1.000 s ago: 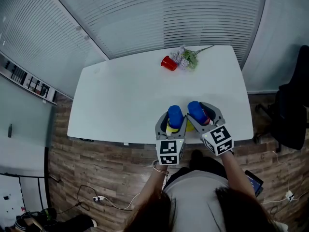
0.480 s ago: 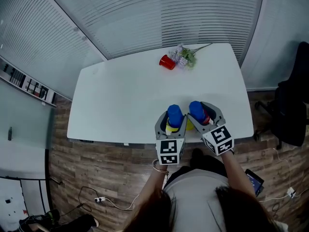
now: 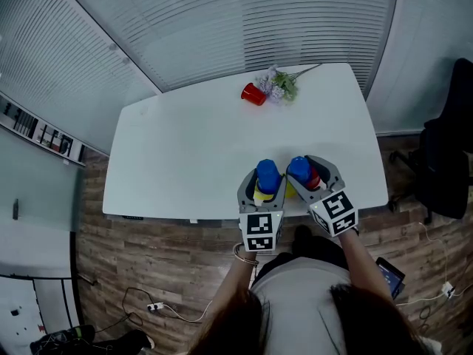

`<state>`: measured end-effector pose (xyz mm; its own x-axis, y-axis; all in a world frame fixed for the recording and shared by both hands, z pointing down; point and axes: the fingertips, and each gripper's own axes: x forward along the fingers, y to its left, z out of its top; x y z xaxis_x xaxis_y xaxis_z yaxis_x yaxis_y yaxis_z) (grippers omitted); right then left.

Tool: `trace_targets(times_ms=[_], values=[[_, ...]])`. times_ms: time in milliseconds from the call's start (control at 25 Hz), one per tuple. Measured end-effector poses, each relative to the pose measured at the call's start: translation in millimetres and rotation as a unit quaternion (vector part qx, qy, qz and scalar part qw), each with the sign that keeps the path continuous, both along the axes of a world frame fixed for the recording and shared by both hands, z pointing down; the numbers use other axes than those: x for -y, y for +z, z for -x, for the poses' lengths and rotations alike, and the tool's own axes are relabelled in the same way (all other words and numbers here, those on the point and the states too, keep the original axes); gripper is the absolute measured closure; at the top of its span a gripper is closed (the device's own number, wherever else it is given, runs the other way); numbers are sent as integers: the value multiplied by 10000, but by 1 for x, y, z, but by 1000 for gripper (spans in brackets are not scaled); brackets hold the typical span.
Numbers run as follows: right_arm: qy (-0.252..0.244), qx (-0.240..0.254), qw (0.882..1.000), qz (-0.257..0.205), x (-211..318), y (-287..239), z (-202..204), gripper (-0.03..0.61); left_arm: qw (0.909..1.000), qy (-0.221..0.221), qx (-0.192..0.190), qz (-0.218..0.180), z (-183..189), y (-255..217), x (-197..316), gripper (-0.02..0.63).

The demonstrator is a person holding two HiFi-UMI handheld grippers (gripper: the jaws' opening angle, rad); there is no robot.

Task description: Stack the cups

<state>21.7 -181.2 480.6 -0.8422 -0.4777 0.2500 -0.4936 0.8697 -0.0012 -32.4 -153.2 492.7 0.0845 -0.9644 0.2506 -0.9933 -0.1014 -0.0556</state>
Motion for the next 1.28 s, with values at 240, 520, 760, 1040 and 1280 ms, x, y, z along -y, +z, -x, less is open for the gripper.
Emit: trace_targets(times_ms=[240, 520, 760, 1040, 1280], values=[[-12, -6, 10000, -2, -4, 0, -2, 304, 10000, 14, 18, 13, -2, 2, -1, 318], [16, 39, 10000, 13, -3, -1, -4, 305, 10000, 17, 16, -34, -3, -2, -1, 318], [89, 208, 9997, 11, -4, -11, -6, 305, 9999, 41, 35, -111, -3, -11, -5, 316], [191, 329, 9992, -90, -10, -25, -11, 305, 9997, 48, 45, -223, -4, -25, -16, 316], [418, 427, 9980, -201, -23, -37, -20, 305, 9993, 48, 25, -371, -3, -35, -36, 316]])
